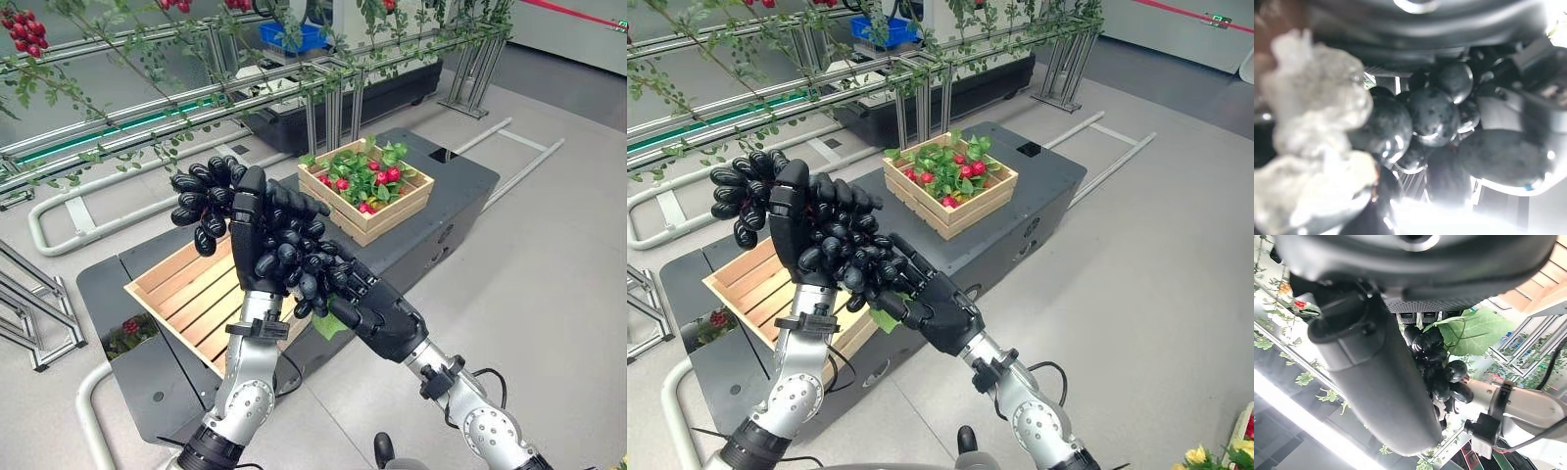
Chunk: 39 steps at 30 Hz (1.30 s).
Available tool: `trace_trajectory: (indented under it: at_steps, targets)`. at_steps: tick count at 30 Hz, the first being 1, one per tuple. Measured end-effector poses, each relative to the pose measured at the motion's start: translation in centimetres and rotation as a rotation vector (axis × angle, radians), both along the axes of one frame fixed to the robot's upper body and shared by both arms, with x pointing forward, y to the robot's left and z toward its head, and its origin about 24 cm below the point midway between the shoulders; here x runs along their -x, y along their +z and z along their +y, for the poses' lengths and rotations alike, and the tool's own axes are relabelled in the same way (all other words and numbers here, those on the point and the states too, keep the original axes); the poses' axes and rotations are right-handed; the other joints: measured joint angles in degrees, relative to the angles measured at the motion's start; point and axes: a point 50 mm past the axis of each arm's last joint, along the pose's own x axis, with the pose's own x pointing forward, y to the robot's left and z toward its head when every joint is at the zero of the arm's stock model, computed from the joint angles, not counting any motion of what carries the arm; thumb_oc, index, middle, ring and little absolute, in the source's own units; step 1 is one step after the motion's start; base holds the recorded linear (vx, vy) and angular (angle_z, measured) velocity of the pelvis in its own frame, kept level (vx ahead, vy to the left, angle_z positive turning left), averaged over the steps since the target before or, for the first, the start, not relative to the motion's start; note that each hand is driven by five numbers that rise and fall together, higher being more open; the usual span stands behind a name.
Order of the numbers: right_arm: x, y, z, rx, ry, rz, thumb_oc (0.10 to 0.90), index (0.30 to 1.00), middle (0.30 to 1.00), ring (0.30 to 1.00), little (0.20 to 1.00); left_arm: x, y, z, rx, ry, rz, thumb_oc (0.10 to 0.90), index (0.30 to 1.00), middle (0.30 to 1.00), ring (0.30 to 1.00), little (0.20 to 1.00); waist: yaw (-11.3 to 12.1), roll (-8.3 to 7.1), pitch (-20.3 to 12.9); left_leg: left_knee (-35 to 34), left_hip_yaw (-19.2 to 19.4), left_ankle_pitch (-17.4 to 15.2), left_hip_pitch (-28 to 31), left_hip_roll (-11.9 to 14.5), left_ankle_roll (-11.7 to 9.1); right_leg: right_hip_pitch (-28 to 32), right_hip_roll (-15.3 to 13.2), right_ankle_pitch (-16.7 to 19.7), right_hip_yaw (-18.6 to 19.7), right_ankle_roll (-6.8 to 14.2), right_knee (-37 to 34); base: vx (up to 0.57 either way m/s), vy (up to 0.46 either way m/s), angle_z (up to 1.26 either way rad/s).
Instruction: Pick up the fruits from the basket on one side to the basket on the other side
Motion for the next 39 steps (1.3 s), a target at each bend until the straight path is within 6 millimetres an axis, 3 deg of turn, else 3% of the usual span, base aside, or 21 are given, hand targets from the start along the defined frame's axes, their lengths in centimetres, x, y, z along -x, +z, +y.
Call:
trace_trajectory:
  at_steps: [4, 5, 6, 7, 8, 17, 35, 36, 38, 39]
  targets:
    - [-0.2, 0.1, 0.1, 0.009, -0.009, 0.005, 0.800, 0.900, 0.900, 0.900, 0.900, 0.2, 0.1, -0.4, -0.065, 0.003, -0.029, 0.400, 0.300, 0.300, 0.300, 0.300, 0.0, 0.00, 0.0, 0.0, 0.0, 0.0, 0.0, 0.0, 0.0, 0.0, 0.0, 0.0, 0.0, 0.0, 0.0, 0.00, 0.000, 0.00]
    - [-0.3, 0.1, 0.1, 0.010, -0.009, 0.005, 0.765, 0.848, 0.848, 0.848, 0.848, 0.2, 0.2, -0.5, -0.079, 0.000, -0.036, 0.400, 0.300, 0.300, 0.300, 0.300, 0.0, 0.00, 0.0, 0.0, 0.0, 0.0, 0.0, 0.0, 0.0, 0.0, 0.0, 0.0, 0.0, 0.0, 0.0, 0.00, 0.000, 0.00]
    - [-0.3, 0.2, 0.1, 0.010, -0.010, 0.004, 0.596, 0.594, 0.594, 0.594, 0.594, 0.3, 0.2, -0.7, -0.092, -0.006, -0.043, 0.400, 0.300, 0.300, 0.300, 0.300, 0.0, 0.00, 0.0, 0.0, 0.0, 0.0, 0.0, 0.0, 0.0, 0.0, 0.0, 0.0, 0.0, 0.0, 0.0, 0.00, 0.000, 0.00]
    - [-0.3, 0.2, 0.1, 0.011, -0.013, 0.005, 0.573, 0.559, 0.559, 0.559, 0.559, 0.4, 0.2, -0.8, -0.103, -0.009, -0.050, 0.400, 0.300, 0.300, 0.300, 0.300, 0.0, 0.00, 0.0, 0.0, 0.0, 0.0, 0.0, 0.0, 0.0, 0.0, 0.0, 0.0, 0.0, 0.0, 0.0, 0.00, 0.000, 0.00]
    - [-0.3, 0.2, 0.1, 0.012, -0.019, 0.008, 0.400, 0.300, 0.300, 0.300, 0.300, 0.4, 0.2, -1.0, -0.110, -0.022, -0.060, 0.400, 0.300, 0.300, 0.300, 0.300, 0.0, 0.00, 0.0, 0.0, 0.0, 0.0, 0.0, 0.0, 0.0, 0.0, 0.0, 0.0, 0.0, 0.0, 0.0, 0.00, 0.000, 0.00]
    - [-0.5, 0.2, -0.2, -0.013, -0.064, 0.036, 0.400, 0.300, 0.300, 0.300, 0.300, 1.1, 1.0, -2.1, -0.130, -0.108, -0.153, 0.400, 0.300, 0.300, 0.300, 0.300, 0.0, -0.01, 0.0, 0.0, 0.0, 0.0, 0.1, 0.0, 0.0, 0.0, 0.0, 0.0, 0.0, 0.0, 0.0, 0.00, 0.000, 0.00]
    - [-0.3, 0.2, 0.2, -0.066, -0.067, 0.047, 0.400, 0.300, 0.300, 0.300, 0.300, 0.9, 1.4, -2.1, -0.151, -0.111, -0.169, 0.400, 0.300, 0.300, 0.300, 0.300, -0.2, 0.00, 0.0, 0.0, 0.0, 0.0, 0.1, 0.0, 0.0, 0.1, 0.0, 0.0, 0.0, 0.0, 0.0, 0.00, 0.000, 0.00]
    - [-0.3, 0.2, 0.2, -0.066, -0.068, 0.048, 0.400, 0.300, 0.300, 0.300, 0.300, 0.9, 1.4, -2.2, -0.165, -0.103, -0.171, 0.424, 0.335, 0.335, 0.335, 0.335, -0.2, 0.00, 0.0, 0.0, 0.0, 0.0, 0.1, 0.0, 0.0, 0.1, 0.0, 0.0, 0.0, 0.0, 0.0, 0.00, 0.000, 0.00]
    - [-0.3, 0.2, 0.2, -0.065, -0.074, 0.051, 0.400, 0.300, 0.300, 0.300, 0.300, 1.0, 1.4, -2.1, -0.215, -0.079, -0.184, 0.706, 0.759, 0.759, 0.759, 0.759, -0.1, 0.00, 0.0, 0.0, 0.0, 0.0, 0.1, 0.0, 0.0, 0.1, 0.0, 0.0, 0.0, 0.0, 0.0, 0.00, 0.000, 0.00]
    - [-0.4, 0.2, 0.2, -0.065, -0.078, 0.051, 0.400, 0.300, 0.300, 0.300, 0.300, 1.0, 1.4, -2.1, -0.231, -0.070, -0.185, 0.706, 0.759, 0.759, 0.759, 0.759, -0.1, 0.00, 0.0, 0.0, 0.0, 0.0, 0.1, 0.0, 0.0, 0.1, 0.0, 0.0, 0.0, 0.0, 0.0, 0.00, 0.000, 0.00]
